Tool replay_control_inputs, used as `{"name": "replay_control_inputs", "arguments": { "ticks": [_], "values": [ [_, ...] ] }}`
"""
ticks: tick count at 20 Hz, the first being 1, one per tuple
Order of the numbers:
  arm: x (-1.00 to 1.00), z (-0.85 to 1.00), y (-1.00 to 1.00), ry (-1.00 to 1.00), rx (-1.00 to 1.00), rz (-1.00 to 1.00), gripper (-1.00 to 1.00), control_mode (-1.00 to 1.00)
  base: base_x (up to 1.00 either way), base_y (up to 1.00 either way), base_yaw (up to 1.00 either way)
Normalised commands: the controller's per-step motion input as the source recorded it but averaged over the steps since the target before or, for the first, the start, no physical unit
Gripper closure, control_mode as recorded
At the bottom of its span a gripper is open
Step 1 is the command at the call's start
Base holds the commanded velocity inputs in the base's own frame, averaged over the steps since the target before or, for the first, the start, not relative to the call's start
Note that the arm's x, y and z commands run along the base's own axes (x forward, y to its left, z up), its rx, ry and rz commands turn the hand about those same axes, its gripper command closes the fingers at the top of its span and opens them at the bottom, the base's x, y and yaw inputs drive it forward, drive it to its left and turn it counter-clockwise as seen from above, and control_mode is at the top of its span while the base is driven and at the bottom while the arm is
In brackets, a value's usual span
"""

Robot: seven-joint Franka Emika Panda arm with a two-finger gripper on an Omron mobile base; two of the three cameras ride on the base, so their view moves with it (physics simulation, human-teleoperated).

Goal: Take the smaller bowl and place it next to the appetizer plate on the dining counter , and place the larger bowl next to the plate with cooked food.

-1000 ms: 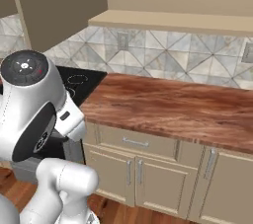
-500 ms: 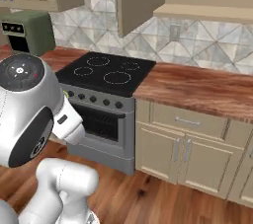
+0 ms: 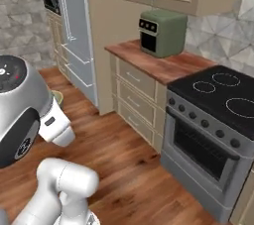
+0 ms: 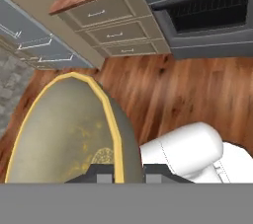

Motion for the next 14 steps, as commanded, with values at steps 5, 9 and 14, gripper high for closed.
{"name": "replay_control_inputs", "arguments": {
  "ticks": [5, 9, 14],
  "values": [
    [0.0, 0.0, 0.0, 0.0, 0.0, 0.0, 1.0, 1.0, -0.14, 0.32, 1.0],
    [0.0, 0.0, 0.0, 0.0, 0.0, 0.0, 1.0, 1.0, -0.08, 0.28, 1.0],
    [0.0, 0.0, 0.0, 0.0, 0.0, 0.0, 1.0, 1.0, 0.0, 0.23, 0.98]
  ]
}}
